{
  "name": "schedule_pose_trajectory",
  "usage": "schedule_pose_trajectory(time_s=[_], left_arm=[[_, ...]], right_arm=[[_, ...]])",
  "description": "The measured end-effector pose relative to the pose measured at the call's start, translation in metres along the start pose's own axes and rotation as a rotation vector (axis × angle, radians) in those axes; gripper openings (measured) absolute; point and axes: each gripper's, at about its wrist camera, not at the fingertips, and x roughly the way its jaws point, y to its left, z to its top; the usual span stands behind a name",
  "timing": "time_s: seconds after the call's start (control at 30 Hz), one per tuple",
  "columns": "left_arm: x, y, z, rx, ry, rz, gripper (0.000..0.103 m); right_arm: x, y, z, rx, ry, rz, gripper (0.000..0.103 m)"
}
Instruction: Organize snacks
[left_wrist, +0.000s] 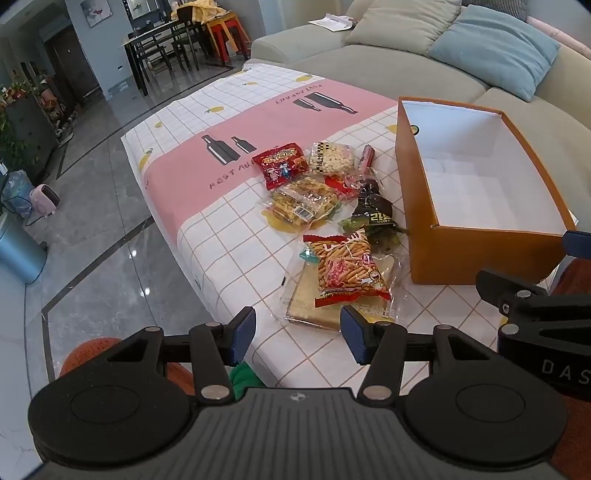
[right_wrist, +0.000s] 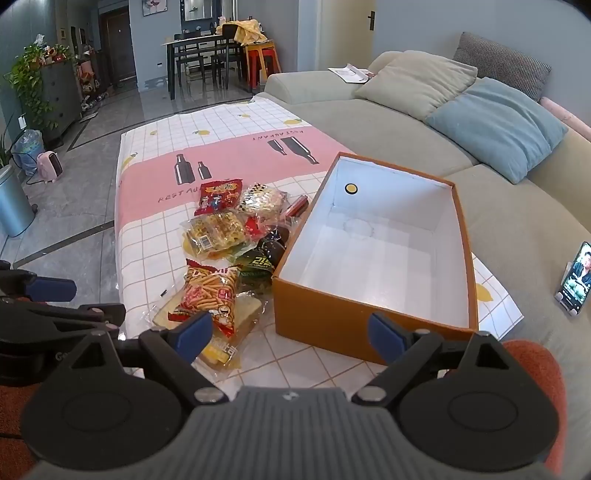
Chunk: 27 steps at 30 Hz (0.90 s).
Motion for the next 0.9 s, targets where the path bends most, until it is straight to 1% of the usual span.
schedule_pose_trajectory(time_s=[0.9], left_arm=[[0.0017, -0.0001, 0.0004, -0.001, 0.004, -0.001, 0.063]], right_arm=[[0.0012, 0.0011, -0.0040, -0.005, 0.007, 0.000, 0.089]])
